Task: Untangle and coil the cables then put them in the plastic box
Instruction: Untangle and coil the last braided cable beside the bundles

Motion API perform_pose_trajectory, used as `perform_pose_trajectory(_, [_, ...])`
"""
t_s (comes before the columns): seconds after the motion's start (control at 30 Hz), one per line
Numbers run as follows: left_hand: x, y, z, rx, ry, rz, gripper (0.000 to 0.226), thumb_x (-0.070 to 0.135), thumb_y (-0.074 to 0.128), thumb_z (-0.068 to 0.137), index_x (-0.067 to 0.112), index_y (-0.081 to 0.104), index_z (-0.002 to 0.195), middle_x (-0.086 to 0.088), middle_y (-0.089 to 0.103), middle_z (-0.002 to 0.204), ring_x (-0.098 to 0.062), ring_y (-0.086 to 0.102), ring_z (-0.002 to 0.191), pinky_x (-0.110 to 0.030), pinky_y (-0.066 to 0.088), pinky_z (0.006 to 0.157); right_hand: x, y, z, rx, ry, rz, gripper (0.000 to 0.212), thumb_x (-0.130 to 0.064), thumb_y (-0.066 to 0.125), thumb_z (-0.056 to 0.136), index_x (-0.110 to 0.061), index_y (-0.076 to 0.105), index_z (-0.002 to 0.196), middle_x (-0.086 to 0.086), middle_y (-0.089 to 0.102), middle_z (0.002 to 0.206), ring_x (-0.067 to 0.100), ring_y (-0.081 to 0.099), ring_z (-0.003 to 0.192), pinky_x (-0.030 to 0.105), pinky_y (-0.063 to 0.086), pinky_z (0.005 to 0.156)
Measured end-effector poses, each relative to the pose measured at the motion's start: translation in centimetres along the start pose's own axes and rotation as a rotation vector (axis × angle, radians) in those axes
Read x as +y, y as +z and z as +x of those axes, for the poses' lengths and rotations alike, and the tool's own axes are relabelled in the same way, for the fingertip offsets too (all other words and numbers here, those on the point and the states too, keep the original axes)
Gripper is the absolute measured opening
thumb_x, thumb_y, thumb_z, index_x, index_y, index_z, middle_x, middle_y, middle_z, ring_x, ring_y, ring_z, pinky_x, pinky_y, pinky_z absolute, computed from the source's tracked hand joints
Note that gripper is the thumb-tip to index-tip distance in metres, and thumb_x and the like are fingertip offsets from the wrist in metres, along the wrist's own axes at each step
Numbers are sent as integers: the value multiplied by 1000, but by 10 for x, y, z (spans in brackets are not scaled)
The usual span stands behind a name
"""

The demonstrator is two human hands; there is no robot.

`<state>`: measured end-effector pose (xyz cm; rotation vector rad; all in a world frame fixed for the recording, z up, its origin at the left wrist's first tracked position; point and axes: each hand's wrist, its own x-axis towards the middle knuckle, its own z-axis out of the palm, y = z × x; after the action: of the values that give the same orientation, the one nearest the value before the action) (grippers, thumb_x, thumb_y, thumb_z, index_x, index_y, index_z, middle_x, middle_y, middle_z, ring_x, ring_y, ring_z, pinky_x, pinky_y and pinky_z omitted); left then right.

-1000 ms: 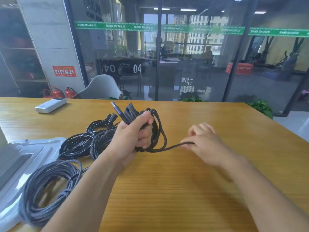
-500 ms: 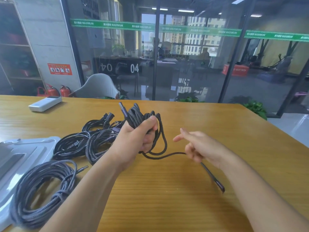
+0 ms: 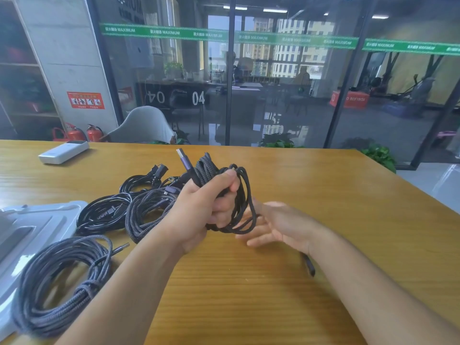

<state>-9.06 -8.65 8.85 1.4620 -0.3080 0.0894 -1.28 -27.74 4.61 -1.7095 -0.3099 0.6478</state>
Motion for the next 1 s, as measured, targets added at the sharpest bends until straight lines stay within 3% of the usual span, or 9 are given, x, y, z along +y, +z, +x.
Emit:
perform_pose_trajectory(0.1, [0, 0, -1, -71, -69, 21, 33, 28, 48, 110, 15, 52, 80, -1, 20, 60, -16, 19, 47, -28, 21, 48, -4, -8, 7, 296, -161, 147, 28, -22, 50, 111, -4, 69, 122, 21, 69, 126, 21, 76, 94, 38, 64, 82])
perform_pose_trajectory(0.17, [-2, 4, -1, -103, -104, 58, 35, 27, 49, 110, 16, 54, 77, 0, 23, 58, -16, 21, 46, -28, 22, 48, -13, -7, 3, 350, -259, 440, 34, -28, 51, 109, -3, 67, 127, 17, 66, 124, 18, 77, 93, 37, 64, 80])
perform_pose_trajectory(0.23, [-5, 12, -1, -95, -134, 83, 35, 26, 49, 109, 14, 54, 76, 1, 26, 56, -15, 22, 45, -29, 22, 47, -20, 2, -8, 252, -397, 557, 72, -61, 56, 97, -6, 55, 144, 10, 65, 134, 22, 72, 114, 47, 59, 97])
perform_pose_trajectory(0.37, [-7, 26, -3, -23, -130, 23, 47, 36, 49, 108, 20, 50, 64, 6, 25, 53, -14, 19, 47, -28, 18, 49, -16, 42, -19, 292, -598, 71, 122, -94, 62, 64, -29, 30, 162, -19, 55, 146, 6, 53, 138, 39, 43, 116])
perform_pose_trajectory(0.53, [-7, 23, -1, -109, -181, -63, 60, 67, 49, 97, 28, 49, 51, 10, 23, 51, -12, 16, 46, -27, 15, 47, -5, 48, -6, 332, -730, -64, 110, -89, 61, 73, -24, 39, 159, -23, 58, 143, 1, 49, 140, 40, 39, 120])
perform_pose_trajectory(0.63, [-11, 15, -1, -253, -214, -70, 57, 78, 58, 82, 26, 53, 60, 9, 26, 49, -10, 19, 41, -25, 17, 44, -5, 42, -6, 238, -778, -22, 105, -83, 61, 79, -12, 46, 154, -4, 65, 141, 6, 62, 121, 25, 52, 96])
perform_pose_trajectory(0.73, [-15, 11, -2, -365, -242, -82, 62, 81, 60, 81, 21, 56, 68, 6, 28, 48, -8, 23, 36, -20, 24, 42, -7, 43, -9, 234, -777, -22, 86, -77, 56, 87, -12, 56, 144, -18, 73, 114, 2, 67, 90, 16, 49, 80])
perform_pose_trajectory(0.83, [-11, 13, -1, -277, -288, -41, 68, 82, 52, 83, 17, 56, 65, 2, 30, 45, -11, 26, 34, -22, 24, 41, -5, 48, -10, 344, -803, -28, 49, -53, 55, 102, -10, 65, 123, -18, 64, 73, 5, 60, 58, 17, 46, 61])
perform_pose_trajectory(1.0, [-10, 26, 1, 129, -145, 214, 77, 82, 42, 86, 13, 55, 56, -11, 44, 49, -23, 40, 42, -30, 38, 48, -11, 56, -6, 483, -750, 17, 25, -36, 54, 108, -14, 63, 98, -5, 59, 63, 9, 54, 54, 26, 42, 58])
